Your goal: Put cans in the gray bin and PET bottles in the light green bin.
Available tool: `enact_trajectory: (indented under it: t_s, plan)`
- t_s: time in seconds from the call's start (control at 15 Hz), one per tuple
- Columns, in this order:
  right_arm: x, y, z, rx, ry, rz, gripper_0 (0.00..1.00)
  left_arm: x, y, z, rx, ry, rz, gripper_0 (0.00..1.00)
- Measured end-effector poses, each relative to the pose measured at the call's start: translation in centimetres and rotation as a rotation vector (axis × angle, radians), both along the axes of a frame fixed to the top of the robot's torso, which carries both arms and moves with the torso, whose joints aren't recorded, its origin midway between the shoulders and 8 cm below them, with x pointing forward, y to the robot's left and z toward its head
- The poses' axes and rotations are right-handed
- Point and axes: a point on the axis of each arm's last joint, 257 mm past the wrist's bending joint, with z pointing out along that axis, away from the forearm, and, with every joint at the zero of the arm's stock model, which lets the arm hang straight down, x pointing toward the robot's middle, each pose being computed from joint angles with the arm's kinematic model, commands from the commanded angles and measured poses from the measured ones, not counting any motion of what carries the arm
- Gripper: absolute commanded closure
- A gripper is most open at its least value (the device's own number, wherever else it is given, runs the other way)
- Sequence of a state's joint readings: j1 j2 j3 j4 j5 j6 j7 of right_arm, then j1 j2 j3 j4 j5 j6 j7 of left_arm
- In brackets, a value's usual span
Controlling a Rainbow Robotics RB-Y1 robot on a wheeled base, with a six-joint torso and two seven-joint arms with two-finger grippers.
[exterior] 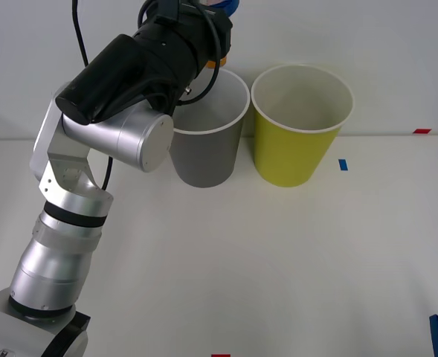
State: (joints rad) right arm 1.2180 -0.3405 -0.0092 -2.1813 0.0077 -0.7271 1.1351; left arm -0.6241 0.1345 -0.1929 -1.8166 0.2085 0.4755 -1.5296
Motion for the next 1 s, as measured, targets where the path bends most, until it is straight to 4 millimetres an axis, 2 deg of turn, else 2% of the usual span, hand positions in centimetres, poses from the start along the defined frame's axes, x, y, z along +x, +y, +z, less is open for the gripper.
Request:
enact_trajectory:
  t_s: [0.2, 0.47, 0.73, 0.8, 0.87, 0.93, 1.0]
  plan:
    - [0.0, 0.0, 0.0, 0.000, 0.000, 0.000, 0.00, -0.1, 0.1, -1.1, -0.028, 0.004, -0.004, 1.00]
    - [0.0, 0.0, 0.0, 0.000, 0.000, 0.000, 0.00, 0.8, 1.4, -2.5, -0.022, 0.021, 0.029, 1.00]
    - [0.0, 0.0, 0.0, 0.000, 0.000, 0.000, 0.00, 1.1, 2.2, -2.3, -0.027, 0.016, 0.049, 1.00]
    - [0.0, 0.0, 0.0, 0.000, 0.000, 0.000, 0.00, 1.1, 2.2, -2.2, -0.028, 0.016, 0.050, 0.88]
    - [0.0, 0.0, 0.0, 0.000, 0.000, 0.000, 0.00, 1.1, 2.2, -2.2, -0.030, 0.016, 0.050, 0.08]
    - [0.0, 0.0, 0.0, 0.000, 0.000, 0.000, 0.00, 1.1, 2.2, -2.1, -0.034, 0.016, 0.049, 0.00]
    - [0.0, 0.0, 0.0, 0.000, 0.000, 0.000, 0.00, 1.1, 2.2, -2.0, -0.039, 0.016, 0.048, 0.00]
